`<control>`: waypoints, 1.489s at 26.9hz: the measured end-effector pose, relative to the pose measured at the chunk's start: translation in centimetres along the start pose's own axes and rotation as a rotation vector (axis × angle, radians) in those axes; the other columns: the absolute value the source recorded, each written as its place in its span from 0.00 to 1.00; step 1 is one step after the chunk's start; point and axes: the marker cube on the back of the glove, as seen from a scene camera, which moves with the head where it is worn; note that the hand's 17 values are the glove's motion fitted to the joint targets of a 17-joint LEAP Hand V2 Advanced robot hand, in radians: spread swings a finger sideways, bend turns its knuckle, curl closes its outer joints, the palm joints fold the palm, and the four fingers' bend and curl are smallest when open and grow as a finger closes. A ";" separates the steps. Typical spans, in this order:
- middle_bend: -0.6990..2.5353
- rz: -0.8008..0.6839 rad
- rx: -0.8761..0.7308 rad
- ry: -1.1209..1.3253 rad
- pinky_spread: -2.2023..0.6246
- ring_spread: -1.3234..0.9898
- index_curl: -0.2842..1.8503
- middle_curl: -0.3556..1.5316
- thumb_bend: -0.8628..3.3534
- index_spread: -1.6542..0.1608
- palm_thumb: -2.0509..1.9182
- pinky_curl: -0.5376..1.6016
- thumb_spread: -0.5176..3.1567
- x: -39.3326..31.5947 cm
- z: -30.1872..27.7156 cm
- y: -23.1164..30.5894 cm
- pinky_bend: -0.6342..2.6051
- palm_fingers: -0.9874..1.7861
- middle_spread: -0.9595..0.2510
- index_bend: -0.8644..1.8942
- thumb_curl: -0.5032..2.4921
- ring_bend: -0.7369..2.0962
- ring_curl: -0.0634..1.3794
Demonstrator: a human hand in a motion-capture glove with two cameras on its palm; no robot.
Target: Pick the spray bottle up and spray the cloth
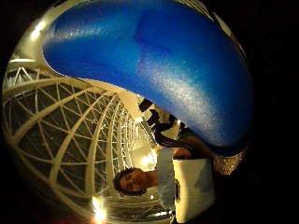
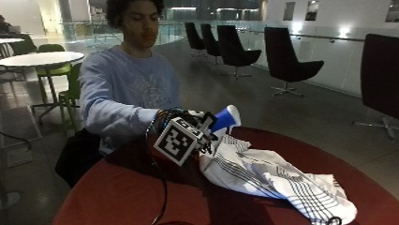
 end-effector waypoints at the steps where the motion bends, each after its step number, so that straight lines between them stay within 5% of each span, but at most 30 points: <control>1: 0.31 0.000 -0.003 -0.004 0.86 0.56 0.28 0.44 0.20 0.82 0.74 0.42 0.37 -0.1 0.0 0.1 0.26 0.75 0.74 0.36 0.37 0.44 0.33; 28: 0.32 -0.009 -0.042 0.012 0.86 0.56 0.28 0.45 0.20 0.82 0.73 0.42 0.38 -0.8 2.2 -0.7 0.26 0.75 0.75 0.36 0.37 0.44 0.33; 33: 0.32 -0.121 -0.037 -0.041 0.86 0.56 0.28 0.45 0.20 0.82 0.73 0.42 0.38 -3.8 3.7 -0.6 0.25 0.75 0.75 0.36 0.37 0.44 0.33; 40: 0.32 -0.459 -0.022 -0.012 0.85 0.56 0.29 0.45 0.20 0.82 0.73 0.42 0.38 -9.3 8.5 -2.9 0.25 0.75 0.75 0.36 0.37 0.44 0.33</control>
